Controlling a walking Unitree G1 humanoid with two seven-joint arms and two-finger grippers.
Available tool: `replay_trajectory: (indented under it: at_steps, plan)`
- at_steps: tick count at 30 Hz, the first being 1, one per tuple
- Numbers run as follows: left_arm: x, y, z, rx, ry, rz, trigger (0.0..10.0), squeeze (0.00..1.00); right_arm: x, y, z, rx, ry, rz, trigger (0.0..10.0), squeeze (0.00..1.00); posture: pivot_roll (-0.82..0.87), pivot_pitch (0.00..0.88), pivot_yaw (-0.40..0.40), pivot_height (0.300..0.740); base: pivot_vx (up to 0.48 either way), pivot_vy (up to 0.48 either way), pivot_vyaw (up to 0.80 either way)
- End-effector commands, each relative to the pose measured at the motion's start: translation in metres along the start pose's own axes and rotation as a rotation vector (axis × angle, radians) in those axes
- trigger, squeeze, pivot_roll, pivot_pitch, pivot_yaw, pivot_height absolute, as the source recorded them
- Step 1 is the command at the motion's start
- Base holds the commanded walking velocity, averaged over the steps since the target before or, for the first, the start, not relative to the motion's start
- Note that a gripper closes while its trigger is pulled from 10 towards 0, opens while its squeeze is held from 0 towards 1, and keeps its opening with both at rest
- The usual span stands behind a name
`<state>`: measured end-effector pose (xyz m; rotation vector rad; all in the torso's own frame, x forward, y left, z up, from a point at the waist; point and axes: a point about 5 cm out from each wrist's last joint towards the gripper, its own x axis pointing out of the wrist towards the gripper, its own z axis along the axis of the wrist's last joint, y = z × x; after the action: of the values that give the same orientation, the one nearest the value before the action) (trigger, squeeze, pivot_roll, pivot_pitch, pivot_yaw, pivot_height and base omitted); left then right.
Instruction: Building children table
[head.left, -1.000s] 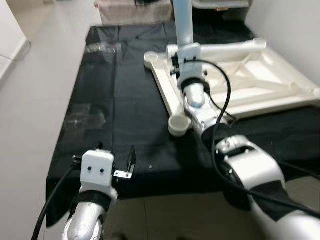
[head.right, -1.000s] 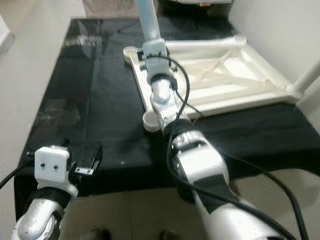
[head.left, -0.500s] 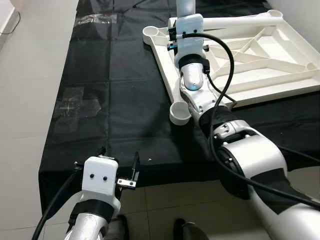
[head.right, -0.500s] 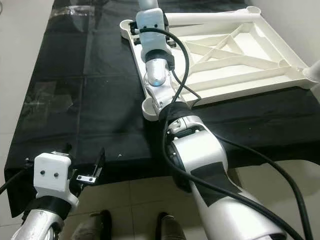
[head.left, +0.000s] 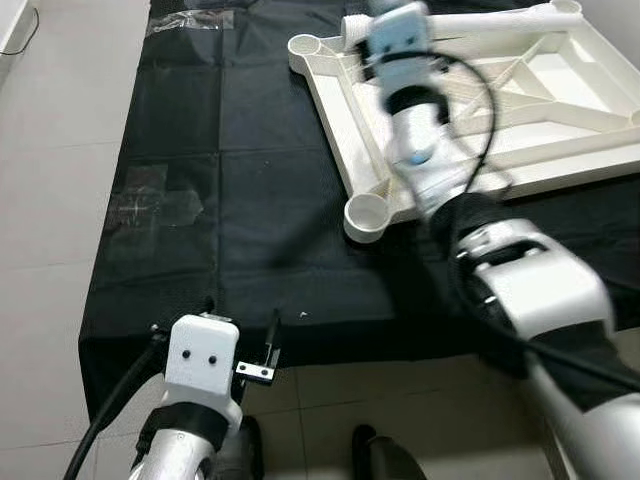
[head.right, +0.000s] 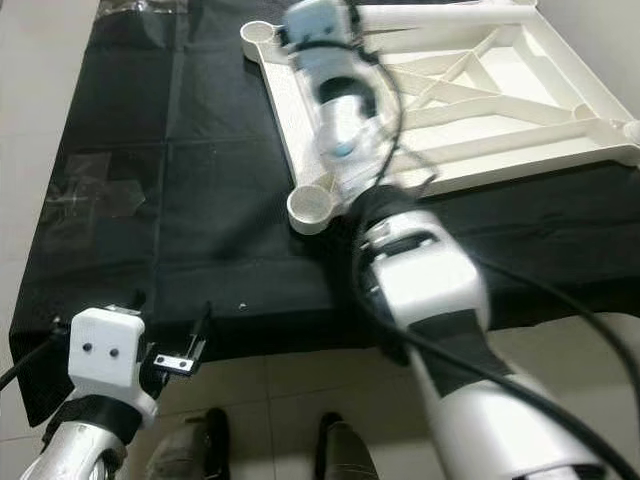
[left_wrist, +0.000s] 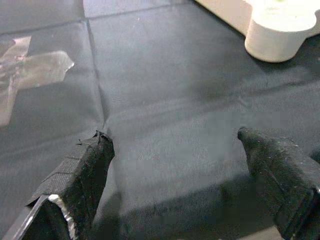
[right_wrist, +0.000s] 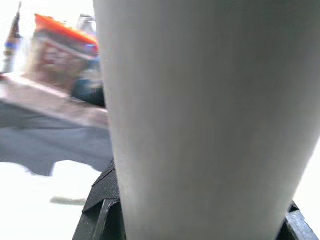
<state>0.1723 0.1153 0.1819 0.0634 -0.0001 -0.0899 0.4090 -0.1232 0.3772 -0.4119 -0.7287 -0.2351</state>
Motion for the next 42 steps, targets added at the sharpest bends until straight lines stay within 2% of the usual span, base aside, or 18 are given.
replay_trajectory:
  at_steps: [1, 2, 7, 9, 13, 17, 21, 24, 26, 28, 29, 30, 34, 37, 38, 40, 41, 42]
  plan:
    - [-0.003, 0.001, -0.005, 0.014, 0.033, 0.000, 10.0, 0.00, 0.002, -0.001, 0.002, -0.011, -0.001, -0.013, 10.0, 0.00, 0.17, 0.376, -0.011, 0.740, 0.000, 0.000, 0.00]
    - [-0.002, 0.001, -0.005, 0.018, 0.036, -0.001, 10.0, 0.00, 0.005, -0.009, 0.002, -0.009, 0.007, -0.030, 10.0, 0.00, 0.17, 0.373, -0.009, 0.740, 0.000, 0.000, 0.00]
    - [0.000, 0.002, -0.005, 0.021, 0.035, -0.002, 10.0, 0.00, 0.003, -0.009, -0.006, 0.036, 0.061, -0.012, 10.0, 0.00, 0.16, 0.370, -0.008, 0.740, 0.000, 0.000, 0.00]
    - [0.002, 0.002, -0.004, 0.031, 0.030, -0.004, 10.0, 0.00, -0.007, 0.004, -0.015, 0.049, 0.088, 0.032, 10.0, 0.00, 0.17, 0.370, -0.010, 0.740, 0.000, 0.000, 0.00]
    - [0.002, 0.002, -0.003, 0.031, 0.028, -0.003, 10.0, 0.00, -0.012, 0.011, -0.018, 0.068, 0.098, 0.046, 10.0, 0.00, 0.17, 0.375, -0.009, 0.740, 0.000, 0.000, 0.00]
    - [-0.001, 0.002, -0.003, 0.034, 0.036, -0.001, 10.0, 0.00, -0.020, 0.027, -0.018, 0.155, 0.115, 0.073, 10.0, 0.00, 0.18, 0.378, -0.013, 0.740, 0.000, 0.000, 0.00]
    - [-0.002, 0.002, -0.004, 0.035, 0.038, 0.000, 10.0, 0.00, -0.021, 0.030, -0.017, 0.175, 0.118, 0.076, 10.0, 0.00, 0.18, 0.378, -0.013, 0.740, 0.000, 0.000, 0.00]
    - [-0.001, 0.002, -0.004, 0.034, 0.037, 0.004, 10.0, 0.00, -0.021, 0.035, -0.013, 0.220, 0.119, 0.093, 10.0, 0.00, 0.17, 0.379, -0.018, 0.740, 0.000, 0.000, 0.00]
    - [0.000, 0.001, -0.004, 0.030, 0.035, 0.002, 10.0, 0.00, -0.027, 0.046, -0.014, 0.259, 0.138, 0.153, 10.0, 0.00, 0.16, 0.380, -0.021, 0.740, 0.000, 0.000, 0.00]
    - [0.000, 0.001, -0.004, 0.030, 0.035, 0.002, 10.0, 0.00, -0.027, 0.046, -0.014, 0.259, 0.138, 0.153, 10.0, 0.00, 0.16, 0.380, -0.021, 0.740, 0.000, 0.000, 0.00]
    - [0.001, 0.000, -0.004, 0.028, 0.034, 0.000, 10.0, 0.00, -0.030, 0.050, -0.016, 0.267, 0.147, 0.178, 10.0, 0.00, 0.16, 0.380, -0.021, 0.740, 0.000, 0.000, 0.00]
    - [0.001, 0.000, -0.004, 0.029, 0.032, 0.001, 10.0, 0.00, -0.043, 0.065, -0.026, 0.295, 0.204, 0.257, 10.0, 0.00, 0.17, 0.379, -0.025, 0.740, 0.000, 0.000, 0.00]
    - [0.000, 0.001, -0.004, 0.030, 0.033, 0.003, 10.0, 0.00, -0.048, 0.069, -0.029, 0.307, 0.227, 0.281, 10.0, 0.00, 0.17, 0.379, -0.025, 0.740, 0.000, 0.000, 0.00]
    - [0.002, 0.002, -0.004, 0.032, 0.032, 0.008, 10.0, 0.00, -0.060, 0.082, -0.037, 0.364, 0.296, 0.353, 10.0, 0.00, 0.16, 0.378, -0.032, 0.740, 0.000, 0.000, 0.00]
    - [0.003, 0.002, -0.004, 0.032, 0.031, 0.011, 10.0, 0.00, -0.066, 0.090, -0.037, 0.423, 0.323, 0.388, 10.0, 0.00, 0.15, 0.374, -0.034, 0.740, 0.000, 0.000, 0.00]
    - [0.003, 0.002, -0.004, 0.032, 0.031, 0.011, 10.0, 0.00, -0.066, 0.090, -0.037, 0.423, 0.323, 0.388, 10.0, 0.00, 0.15, 0.374, -0.034, 0.740, 0.000, 0.000, 0.00]
    - [0.004, 0.002, -0.005, 0.034, 0.029, 0.013, 10.0, 0.00, -0.070, 0.095, -0.036, 0.467, 0.338, 0.413, 10.0, 0.00, 0.15, 0.372, -0.034, 0.740, 0.000, 0.000, 0.00]
    - [0.004, 0.002, -0.005, 0.034, 0.029, 0.013, 10.0, 0.00, -0.070, 0.095, -0.036, 0.467, 0.338, 0.413, 10.0, 0.00, 0.15, 0.372, -0.034, 0.740, 0.000, 0.000, 0.00]
